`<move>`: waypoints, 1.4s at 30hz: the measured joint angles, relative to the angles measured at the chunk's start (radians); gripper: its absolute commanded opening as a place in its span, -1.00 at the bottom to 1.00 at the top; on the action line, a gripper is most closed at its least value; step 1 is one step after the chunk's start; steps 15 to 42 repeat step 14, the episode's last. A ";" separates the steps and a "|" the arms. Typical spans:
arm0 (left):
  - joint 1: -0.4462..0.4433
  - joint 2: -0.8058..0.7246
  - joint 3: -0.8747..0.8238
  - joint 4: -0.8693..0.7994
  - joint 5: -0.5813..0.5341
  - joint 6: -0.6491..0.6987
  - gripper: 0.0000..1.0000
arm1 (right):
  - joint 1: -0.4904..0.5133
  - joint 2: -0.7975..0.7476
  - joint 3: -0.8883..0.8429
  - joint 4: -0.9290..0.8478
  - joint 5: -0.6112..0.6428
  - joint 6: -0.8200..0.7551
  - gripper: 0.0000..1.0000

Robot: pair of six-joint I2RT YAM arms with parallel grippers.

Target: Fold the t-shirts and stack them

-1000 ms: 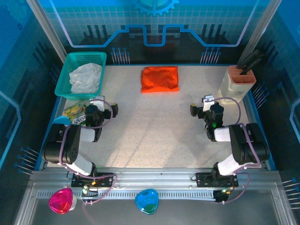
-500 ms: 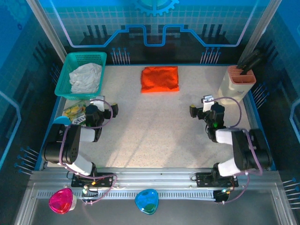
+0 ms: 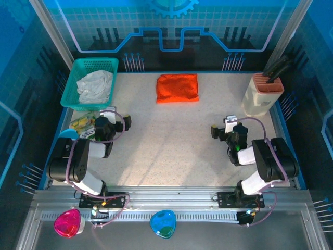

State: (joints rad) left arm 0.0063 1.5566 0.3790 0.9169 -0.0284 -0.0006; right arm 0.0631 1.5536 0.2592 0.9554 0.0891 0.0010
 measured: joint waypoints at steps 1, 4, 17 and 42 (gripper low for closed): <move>0.000 0.000 0.000 0.000 0.000 0.000 0.99 | -0.003 -0.001 0.017 -0.009 0.000 0.002 0.99; 0.000 0.000 0.000 0.000 0.000 0.000 0.99 | -0.005 -0.002 0.092 -0.029 0.000 0.003 0.99; 0.000 0.000 0.000 0.000 0.000 0.000 0.99 | -0.005 -0.005 0.122 -0.041 0.000 0.003 0.99; 0.000 0.000 0.000 0.000 0.000 0.000 0.99 | -0.005 -0.005 0.122 -0.041 0.000 0.003 0.99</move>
